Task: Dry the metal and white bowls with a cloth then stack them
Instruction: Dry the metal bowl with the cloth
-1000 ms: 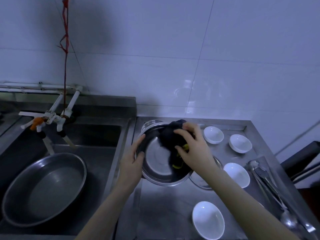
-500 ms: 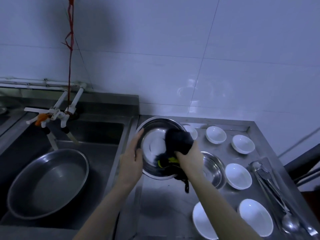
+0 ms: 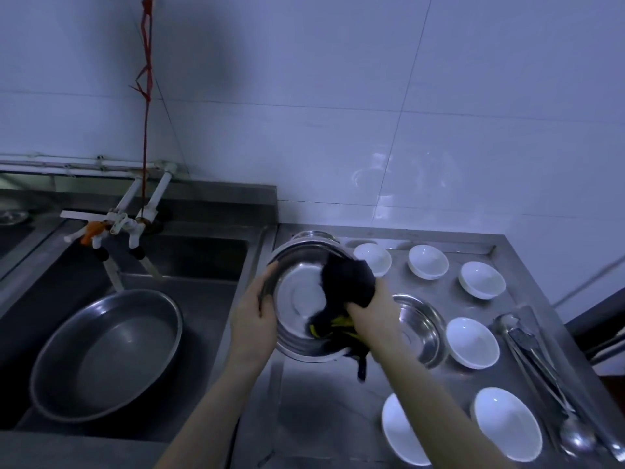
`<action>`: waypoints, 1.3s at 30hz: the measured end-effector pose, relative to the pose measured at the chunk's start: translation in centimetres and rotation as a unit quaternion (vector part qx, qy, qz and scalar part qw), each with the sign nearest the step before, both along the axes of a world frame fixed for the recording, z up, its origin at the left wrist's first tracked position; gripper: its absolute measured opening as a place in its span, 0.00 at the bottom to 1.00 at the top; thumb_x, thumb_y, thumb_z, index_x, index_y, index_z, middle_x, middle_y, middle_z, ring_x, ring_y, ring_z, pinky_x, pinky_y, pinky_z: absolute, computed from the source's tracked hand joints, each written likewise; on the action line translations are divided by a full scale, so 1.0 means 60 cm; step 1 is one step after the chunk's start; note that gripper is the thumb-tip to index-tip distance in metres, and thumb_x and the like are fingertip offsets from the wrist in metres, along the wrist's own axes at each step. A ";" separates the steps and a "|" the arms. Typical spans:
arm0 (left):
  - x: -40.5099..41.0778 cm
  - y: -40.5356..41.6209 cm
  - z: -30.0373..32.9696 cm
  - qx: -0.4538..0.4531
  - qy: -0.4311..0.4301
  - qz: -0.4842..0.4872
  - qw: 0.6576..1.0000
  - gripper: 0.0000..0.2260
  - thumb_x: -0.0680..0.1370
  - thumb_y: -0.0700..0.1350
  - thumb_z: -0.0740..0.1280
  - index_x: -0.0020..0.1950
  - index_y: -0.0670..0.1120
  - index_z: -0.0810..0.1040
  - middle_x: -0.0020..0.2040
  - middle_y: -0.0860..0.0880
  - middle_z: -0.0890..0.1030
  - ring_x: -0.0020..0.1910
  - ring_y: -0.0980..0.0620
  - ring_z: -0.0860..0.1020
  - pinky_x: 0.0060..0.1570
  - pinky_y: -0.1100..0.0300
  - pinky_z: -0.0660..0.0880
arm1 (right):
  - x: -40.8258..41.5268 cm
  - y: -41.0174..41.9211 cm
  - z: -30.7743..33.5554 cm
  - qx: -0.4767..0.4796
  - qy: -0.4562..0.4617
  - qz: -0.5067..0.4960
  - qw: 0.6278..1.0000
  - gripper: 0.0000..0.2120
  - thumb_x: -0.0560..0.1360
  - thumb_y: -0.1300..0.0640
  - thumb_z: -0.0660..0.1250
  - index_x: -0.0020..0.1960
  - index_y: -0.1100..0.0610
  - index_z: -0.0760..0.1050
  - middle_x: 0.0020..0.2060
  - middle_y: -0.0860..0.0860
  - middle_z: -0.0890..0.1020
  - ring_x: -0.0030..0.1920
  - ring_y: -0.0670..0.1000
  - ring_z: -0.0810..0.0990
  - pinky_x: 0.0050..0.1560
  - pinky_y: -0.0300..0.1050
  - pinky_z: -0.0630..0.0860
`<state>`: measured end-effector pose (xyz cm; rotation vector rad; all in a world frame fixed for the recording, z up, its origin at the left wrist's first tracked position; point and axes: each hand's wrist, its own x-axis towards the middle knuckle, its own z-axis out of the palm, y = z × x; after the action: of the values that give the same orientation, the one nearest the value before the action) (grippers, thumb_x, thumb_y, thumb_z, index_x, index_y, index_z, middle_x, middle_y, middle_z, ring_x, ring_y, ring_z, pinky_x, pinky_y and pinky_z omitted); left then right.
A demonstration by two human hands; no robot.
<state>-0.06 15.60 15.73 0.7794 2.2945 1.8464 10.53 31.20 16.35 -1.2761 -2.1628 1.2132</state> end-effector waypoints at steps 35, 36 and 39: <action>-0.004 -0.005 -0.007 -0.081 0.003 -0.062 0.995 0.38 0.74 0.29 0.59 0.72 0.68 0.65 0.66 0.66 0.75 0.63 0.67 0.73 0.65 0.66 0.68 | -0.004 0.029 0.002 0.041 -0.069 0.071 0.994 0.14 0.72 0.58 0.66 0.57 0.53 0.70 0.44 0.52 0.80 0.46 0.58 0.78 0.44 0.48 0.73; 0.002 -0.005 -0.008 -0.070 -0.008 -0.030 0.997 0.38 0.74 0.29 0.59 0.73 0.66 0.65 0.68 0.65 0.73 0.65 0.66 0.71 0.67 0.65 0.66 | 0.004 0.016 -0.016 -0.042 -0.027 0.042 0.998 0.14 0.71 0.58 0.67 0.56 0.54 0.72 0.44 0.52 0.81 0.48 0.58 0.79 0.47 0.52 0.76; 0.020 -0.004 -0.017 -0.067 -0.016 -0.010 0.998 0.38 0.73 0.27 0.57 0.75 0.60 0.64 0.69 0.61 0.72 0.66 0.64 0.70 0.69 0.63 0.65 | 0.017 0.002 -0.046 -0.084 -0.038 0.008 0.996 0.16 0.67 0.56 0.68 0.54 0.55 0.74 0.44 0.52 0.82 0.48 0.58 0.80 0.47 0.51 0.77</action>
<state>1.14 15.33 14.72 0.7461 2.3512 1.6640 11.55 31.30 13.58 -1.3959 -2.1646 1.4002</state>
